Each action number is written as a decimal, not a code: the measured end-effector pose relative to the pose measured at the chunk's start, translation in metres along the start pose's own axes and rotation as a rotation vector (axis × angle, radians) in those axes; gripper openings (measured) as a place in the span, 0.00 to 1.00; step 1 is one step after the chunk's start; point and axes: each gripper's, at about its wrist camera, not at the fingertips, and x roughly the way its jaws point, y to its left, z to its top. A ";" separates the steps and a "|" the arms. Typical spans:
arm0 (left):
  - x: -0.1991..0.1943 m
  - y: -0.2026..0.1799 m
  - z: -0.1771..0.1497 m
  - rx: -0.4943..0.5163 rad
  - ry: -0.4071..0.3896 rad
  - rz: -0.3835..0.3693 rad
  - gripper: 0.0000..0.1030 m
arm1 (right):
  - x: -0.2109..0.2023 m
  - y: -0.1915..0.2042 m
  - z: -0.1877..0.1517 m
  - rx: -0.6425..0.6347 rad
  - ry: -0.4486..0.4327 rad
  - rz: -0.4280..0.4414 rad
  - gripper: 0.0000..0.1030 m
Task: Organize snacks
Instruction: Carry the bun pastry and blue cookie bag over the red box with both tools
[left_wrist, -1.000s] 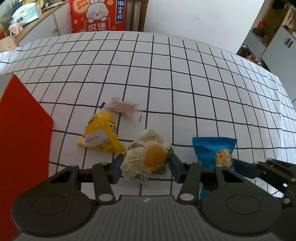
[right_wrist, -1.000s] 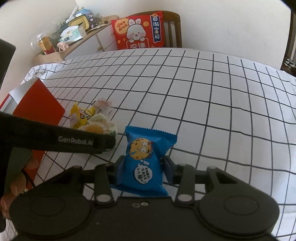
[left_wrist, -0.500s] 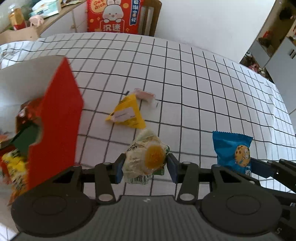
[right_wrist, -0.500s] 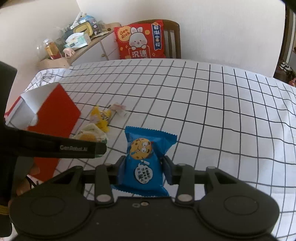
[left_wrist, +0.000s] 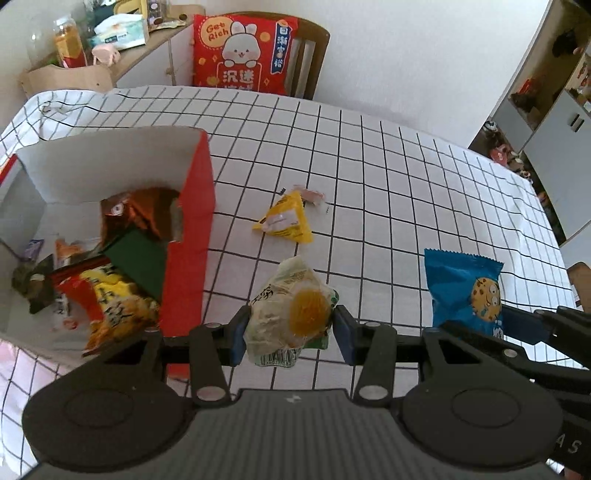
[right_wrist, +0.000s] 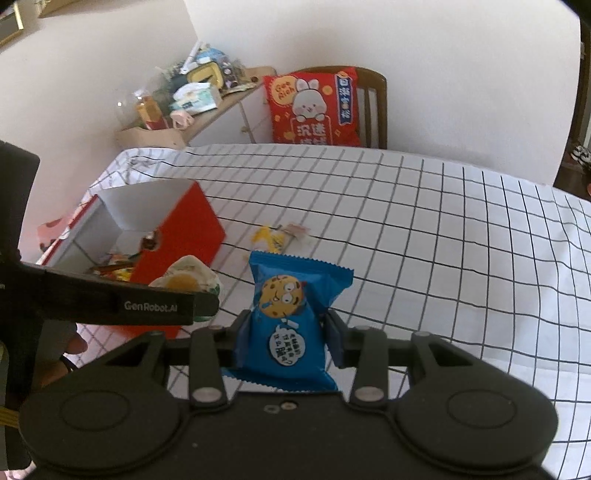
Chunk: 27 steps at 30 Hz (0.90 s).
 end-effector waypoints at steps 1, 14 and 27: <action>-0.004 0.002 -0.002 0.000 -0.004 -0.001 0.45 | -0.003 0.004 0.000 -0.003 -0.003 0.007 0.38; -0.059 0.055 -0.014 -0.046 -0.048 0.014 0.45 | -0.020 0.063 0.010 -0.063 -0.046 0.059 0.38; -0.086 0.137 -0.004 -0.109 -0.101 0.069 0.45 | 0.006 0.131 0.028 -0.133 -0.043 0.103 0.38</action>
